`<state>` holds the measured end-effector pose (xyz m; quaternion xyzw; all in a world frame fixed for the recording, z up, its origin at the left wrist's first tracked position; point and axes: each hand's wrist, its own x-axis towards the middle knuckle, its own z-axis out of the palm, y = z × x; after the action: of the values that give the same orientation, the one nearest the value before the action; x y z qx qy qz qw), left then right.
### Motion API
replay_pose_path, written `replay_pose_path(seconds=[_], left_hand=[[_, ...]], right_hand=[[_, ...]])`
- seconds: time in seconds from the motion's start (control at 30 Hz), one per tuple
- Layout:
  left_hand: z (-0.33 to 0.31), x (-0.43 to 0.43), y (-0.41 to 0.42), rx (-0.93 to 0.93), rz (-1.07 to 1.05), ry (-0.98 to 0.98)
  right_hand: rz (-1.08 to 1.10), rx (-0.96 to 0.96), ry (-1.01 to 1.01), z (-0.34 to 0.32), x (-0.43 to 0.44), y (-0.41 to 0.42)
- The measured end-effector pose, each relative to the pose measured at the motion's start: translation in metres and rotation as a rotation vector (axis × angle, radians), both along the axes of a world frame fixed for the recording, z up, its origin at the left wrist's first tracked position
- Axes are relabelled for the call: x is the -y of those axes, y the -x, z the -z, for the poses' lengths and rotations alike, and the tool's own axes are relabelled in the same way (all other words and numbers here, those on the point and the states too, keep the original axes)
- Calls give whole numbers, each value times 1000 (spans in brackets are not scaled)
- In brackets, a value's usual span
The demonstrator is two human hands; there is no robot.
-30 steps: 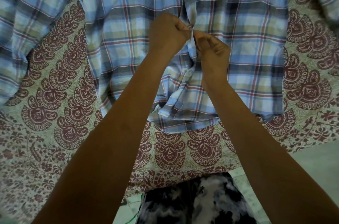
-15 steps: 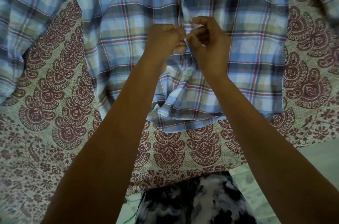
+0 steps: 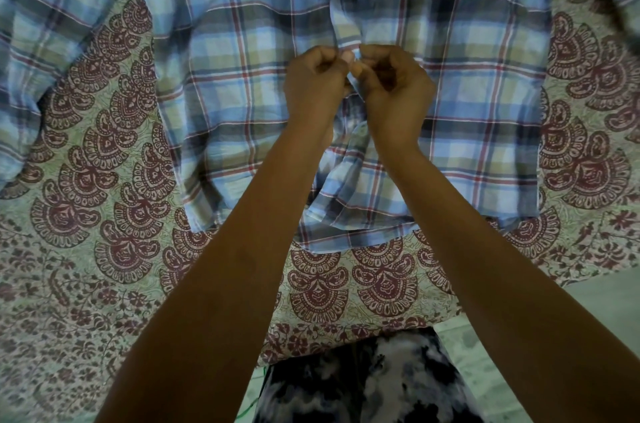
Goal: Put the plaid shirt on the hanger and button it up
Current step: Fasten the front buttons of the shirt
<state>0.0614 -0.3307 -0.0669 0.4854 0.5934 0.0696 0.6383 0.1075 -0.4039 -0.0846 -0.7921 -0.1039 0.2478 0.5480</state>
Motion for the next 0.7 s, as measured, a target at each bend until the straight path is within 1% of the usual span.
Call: replay_pose_path(seconds=[0.13,0.2,0.23,0.27,0.37,0.4,0.47,0.53,0.6,0.67,0.7], left_hand=[[5,2,7,-53,-27,-27],[6,1,8,-56,-28,-28],[6,-1,7,-49,-20,-38],[7,-1,7,-38,-4,-57],[7,-3,4,-40,78,-171],[8,-2,3,-45,100,-203],[10,-1,3,-63,90,-218],[14,1,2,-80,39,-186],[18,2,0,-104,-11,-126],[22,4,-1,-115,-62,-114],[24,5,0,-120,-65,-149]], right_hand=[[-63,-142,13,3,-3,-7],[-115,-170,31,4,-4,-12],[-133,-143,39,4,-5,-14],[-156,-73,54,4,-5,-14],[-249,234,167,2,-2,-9],[-252,291,202,2,-1,-7],[-224,347,246,2,0,-4],[-187,380,261,1,0,-1],[-141,328,259,-4,-4,0],[-140,168,304,-4,-11,-6],[-150,52,329,-2,-14,-11]])
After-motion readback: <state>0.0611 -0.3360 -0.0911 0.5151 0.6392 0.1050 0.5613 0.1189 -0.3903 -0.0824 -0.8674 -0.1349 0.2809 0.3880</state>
